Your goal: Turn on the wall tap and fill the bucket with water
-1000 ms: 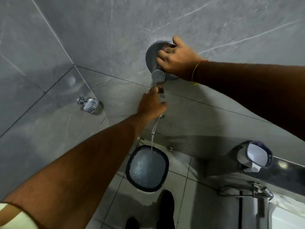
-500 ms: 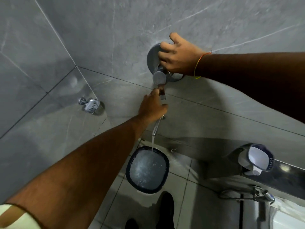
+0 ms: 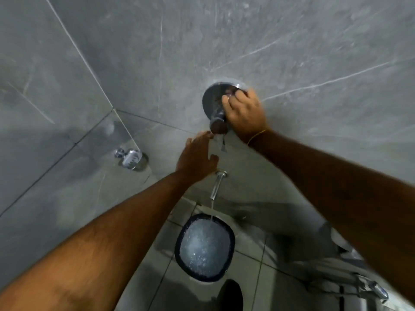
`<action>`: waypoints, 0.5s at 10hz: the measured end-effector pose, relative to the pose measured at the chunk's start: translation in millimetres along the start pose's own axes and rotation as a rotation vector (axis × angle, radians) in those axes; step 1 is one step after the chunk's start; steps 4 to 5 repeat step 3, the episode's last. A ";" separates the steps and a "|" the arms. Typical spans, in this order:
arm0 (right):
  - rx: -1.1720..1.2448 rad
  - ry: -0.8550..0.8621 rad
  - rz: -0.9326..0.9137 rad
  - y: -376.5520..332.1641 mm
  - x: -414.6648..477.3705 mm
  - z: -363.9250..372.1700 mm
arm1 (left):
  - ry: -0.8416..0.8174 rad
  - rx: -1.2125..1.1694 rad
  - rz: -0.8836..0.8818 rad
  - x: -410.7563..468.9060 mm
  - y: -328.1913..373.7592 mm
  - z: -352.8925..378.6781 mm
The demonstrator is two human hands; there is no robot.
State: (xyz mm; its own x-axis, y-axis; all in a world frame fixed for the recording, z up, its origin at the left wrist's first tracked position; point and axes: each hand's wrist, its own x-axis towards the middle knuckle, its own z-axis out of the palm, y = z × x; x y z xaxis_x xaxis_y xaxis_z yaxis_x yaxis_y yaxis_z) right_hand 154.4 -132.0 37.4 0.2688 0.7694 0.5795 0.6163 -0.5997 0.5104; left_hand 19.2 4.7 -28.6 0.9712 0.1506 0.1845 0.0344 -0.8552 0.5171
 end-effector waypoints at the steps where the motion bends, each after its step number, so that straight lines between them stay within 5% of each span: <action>1: 0.157 -0.259 0.186 -19.1 -2.3 -2.9 | 0.091 0.073 0.018 -10.2 -10.9 -27.0; 2: 0.196 -0.441 0.319 -13.5 4.8 -27.0 | 0.218 0.141 0.103 -27.6 -13.4 -69.2; 3: 0.374 -0.441 0.397 -13.6 -4.7 -65.4 | 0.392 0.160 0.163 -50.3 -7.1 -124.0; 5: 0.374 -0.441 0.397 -13.6 -4.7 -65.4 | 0.392 0.160 0.163 -50.3 -7.1 -124.0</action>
